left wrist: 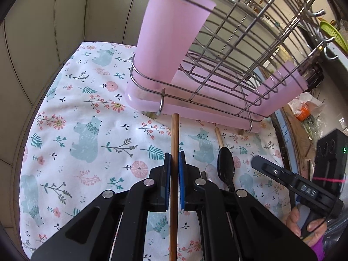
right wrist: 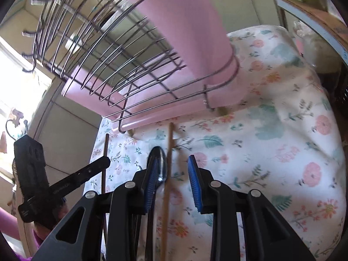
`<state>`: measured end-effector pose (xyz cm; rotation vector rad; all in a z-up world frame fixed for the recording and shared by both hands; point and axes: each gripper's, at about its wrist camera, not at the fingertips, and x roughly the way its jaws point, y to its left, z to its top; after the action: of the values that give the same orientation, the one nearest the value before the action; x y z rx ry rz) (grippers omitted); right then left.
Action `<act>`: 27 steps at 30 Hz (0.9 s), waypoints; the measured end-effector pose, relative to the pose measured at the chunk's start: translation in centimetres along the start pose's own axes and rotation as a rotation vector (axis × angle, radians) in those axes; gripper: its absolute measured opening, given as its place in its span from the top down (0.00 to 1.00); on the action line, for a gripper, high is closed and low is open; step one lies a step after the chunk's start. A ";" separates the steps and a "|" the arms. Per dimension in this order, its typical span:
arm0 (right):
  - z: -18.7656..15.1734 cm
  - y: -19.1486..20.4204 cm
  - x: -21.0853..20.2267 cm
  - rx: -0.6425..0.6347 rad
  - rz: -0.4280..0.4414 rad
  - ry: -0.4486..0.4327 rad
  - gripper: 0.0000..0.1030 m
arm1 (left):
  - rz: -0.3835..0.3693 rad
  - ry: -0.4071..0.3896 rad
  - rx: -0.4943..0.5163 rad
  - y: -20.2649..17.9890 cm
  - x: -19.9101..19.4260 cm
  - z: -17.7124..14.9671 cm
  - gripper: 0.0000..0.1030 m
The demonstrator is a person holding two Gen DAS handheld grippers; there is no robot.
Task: Organize utensils
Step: 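Grasp a wooden chopstick with the left gripper while the right gripper grasps the black spoon, then lift the chopstick with the left gripper while the right gripper lifts the spoon over the pink cup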
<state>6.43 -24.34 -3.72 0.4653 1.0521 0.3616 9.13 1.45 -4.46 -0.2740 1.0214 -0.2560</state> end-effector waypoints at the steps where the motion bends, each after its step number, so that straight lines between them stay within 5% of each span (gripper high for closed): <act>1: 0.1 0.4 0.5 -0.016 -0.016 0.010 0.72 | -0.004 -0.002 0.001 -0.2 -0.2 -0.2 0.94; 7: -0.2 1.9 3.2 -0.079 -0.073 0.060 0.74 | -0.028 -0.014 -0.001 0.8 -1.2 -0.7 0.94; 9: -0.4 2.1 3.5 -0.097 -0.088 0.066 0.94 | -0.030 -0.017 -0.002 0.7 -1.1 -1.0 0.94; 12: -0.4 2.3 2.9 -0.103 -0.091 0.033 0.98 | -0.034 -0.025 -0.005 1.0 -1.4 -1.0 0.94; 27: -0.4 2.4 -4.1 -0.115 -0.034 -0.180 0.98 | -0.050 -0.125 0.000 0.7 -3.7 -0.7 0.94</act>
<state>4.08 -24.25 0.45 0.3689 0.8584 0.3416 6.76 3.33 -2.06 -0.3115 0.8922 -0.2809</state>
